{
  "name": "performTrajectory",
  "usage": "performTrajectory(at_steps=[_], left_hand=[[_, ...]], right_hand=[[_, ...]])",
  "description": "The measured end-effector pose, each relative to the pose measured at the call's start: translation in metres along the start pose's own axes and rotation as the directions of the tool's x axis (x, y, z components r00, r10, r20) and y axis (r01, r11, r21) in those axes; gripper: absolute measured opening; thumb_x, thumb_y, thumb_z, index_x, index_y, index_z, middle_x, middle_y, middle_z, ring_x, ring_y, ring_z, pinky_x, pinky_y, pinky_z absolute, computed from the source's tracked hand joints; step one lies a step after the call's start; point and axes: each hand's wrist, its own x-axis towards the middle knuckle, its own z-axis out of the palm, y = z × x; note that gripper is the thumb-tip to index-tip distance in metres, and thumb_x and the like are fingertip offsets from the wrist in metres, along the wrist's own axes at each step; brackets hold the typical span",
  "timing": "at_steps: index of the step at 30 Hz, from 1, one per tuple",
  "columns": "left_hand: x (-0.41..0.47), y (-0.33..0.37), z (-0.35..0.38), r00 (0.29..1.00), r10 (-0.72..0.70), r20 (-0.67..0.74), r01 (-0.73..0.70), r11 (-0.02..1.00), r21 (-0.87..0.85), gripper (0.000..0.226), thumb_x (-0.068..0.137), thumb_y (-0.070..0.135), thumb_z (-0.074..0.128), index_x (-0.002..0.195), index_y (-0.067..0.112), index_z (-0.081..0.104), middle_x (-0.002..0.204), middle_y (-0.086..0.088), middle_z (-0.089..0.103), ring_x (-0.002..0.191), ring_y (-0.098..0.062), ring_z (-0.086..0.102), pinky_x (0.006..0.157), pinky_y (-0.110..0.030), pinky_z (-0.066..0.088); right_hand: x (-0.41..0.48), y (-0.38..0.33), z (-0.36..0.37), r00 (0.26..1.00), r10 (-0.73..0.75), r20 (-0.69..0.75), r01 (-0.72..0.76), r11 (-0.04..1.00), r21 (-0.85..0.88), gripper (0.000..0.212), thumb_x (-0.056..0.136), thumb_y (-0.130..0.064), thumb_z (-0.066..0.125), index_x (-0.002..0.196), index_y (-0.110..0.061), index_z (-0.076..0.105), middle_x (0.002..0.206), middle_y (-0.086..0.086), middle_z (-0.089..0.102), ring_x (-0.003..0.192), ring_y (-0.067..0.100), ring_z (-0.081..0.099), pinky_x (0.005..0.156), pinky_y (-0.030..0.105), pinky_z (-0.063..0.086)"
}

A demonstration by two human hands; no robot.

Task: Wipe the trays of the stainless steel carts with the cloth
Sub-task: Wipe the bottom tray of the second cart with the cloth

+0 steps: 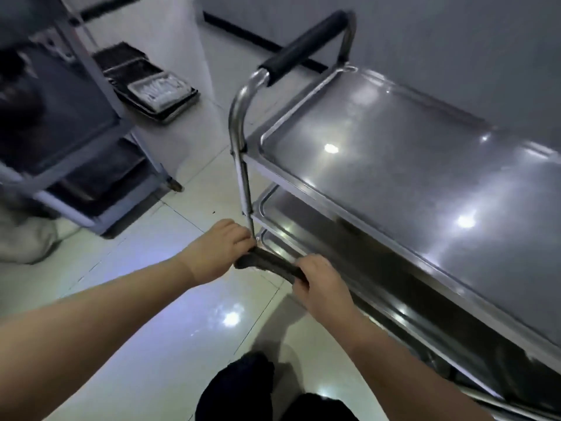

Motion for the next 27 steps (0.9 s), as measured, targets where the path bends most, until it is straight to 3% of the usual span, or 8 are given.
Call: performTrajectory(at_steps=[4,7,10,13,17,22,27], left_hand=[[-0.023,-0.011,-0.151,0.981,-0.131,-0.144,0.148,0.983,0.107,0.029,0.067,0.003,0.067,0.095,0.006,0.071,0.084,-0.010,0.063,0.070,-0.030,0.061,0.081,-0.039,0.034],[-0.038,-0.021,-0.240,0.927,-0.284,-0.244,0.315,0.944,0.098,0.018,0.078,0.009,0.070,0.097,0.008,0.072,0.086,-0.009,0.065,0.070,-0.032,0.061,0.076,-0.040,0.041],[-0.048,-0.038,-0.293,0.891,-0.356,-0.283,0.386,0.921,0.055,0.010,0.081,0.006,0.072,0.091,0.007,0.072,0.081,-0.009,0.064,0.067,-0.033,0.059,0.067,-0.038,0.042],[-0.057,-0.067,-0.312,0.872,-0.383,-0.304,0.418,0.907,0.057,0.008,0.078,0.002,0.074,0.085,0.004,0.072,0.075,-0.011,0.063,0.063,-0.034,0.058,0.059,-0.037,0.043],[-0.074,-0.121,-0.316,0.871,-0.385,-0.305,0.424,0.903,0.073,0.009,0.073,0.000,0.078,0.075,0.004,0.069,0.067,-0.010,0.058,0.057,-0.032,0.053,0.054,-0.035,0.043],[-0.080,-0.202,-0.322,0.913,-0.312,-0.263,0.345,0.934,0.092,0.018,0.063,-0.004,0.081,0.065,0.004,0.065,0.060,-0.010,0.052,0.052,-0.031,0.050,0.051,-0.031,0.032],[-0.055,-0.287,-0.316,0.935,-0.291,-0.202,0.302,0.953,0.022,0.011,0.069,-0.005,0.072,0.073,0.004,0.067,0.068,-0.011,0.056,0.063,-0.033,0.053,0.056,-0.040,0.045]], right_hand=[[0.039,-0.108,-0.101,0.984,-0.136,-0.117,0.143,0.988,0.056,0.013,0.085,-0.002,0.063,0.096,-0.008,0.063,0.096,-0.004,0.052,0.096,0.015,0.048,0.083,0.022,0.042],[0.072,-0.175,-0.162,0.959,-0.236,-0.159,0.240,0.971,0.002,0.015,0.083,-0.003,0.064,0.096,-0.010,0.063,0.096,-0.007,0.048,0.095,0.008,0.042,0.083,0.009,0.032],[0.103,-0.227,-0.190,0.928,-0.347,-0.132,0.333,0.936,-0.116,0.014,0.082,-0.001,0.063,0.094,-0.006,0.064,0.095,-0.001,0.053,0.094,0.012,0.041,0.084,0.016,0.032],[0.134,-0.267,-0.188,0.896,-0.430,-0.113,0.394,0.886,-0.244,0.009,0.078,0.004,0.060,0.085,-0.001,0.060,0.089,0.010,0.056,0.088,0.024,0.045,0.079,0.034,0.039],[0.184,-0.305,-0.159,0.880,-0.473,-0.043,0.409,0.800,-0.440,0.008,0.074,0.002,0.059,0.080,-0.002,0.055,0.085,0.013,0.055,0.083,0.032,0.048,0.074,0.042,0.041],[0.254,-0.334,-0.124,0.914,-0.404,0.029,0.356,0.767,-0.534,0.013,0.082,-0.008,0.059,0.094,-0.005,0.057,0.097,0.013,0.057,0.095,0.033,0.049,0.078,0.039,0.038],[0.324,-0.341,-0.112,0.945,-0.312,0.098,0.303,0.724,-0.620,0.017,0.088,-0.018,0.055,0.103,-0.009,0.055,0.105,0.007,0.057,0.103,0.027,0.044,0.082,0.035,0.034]])
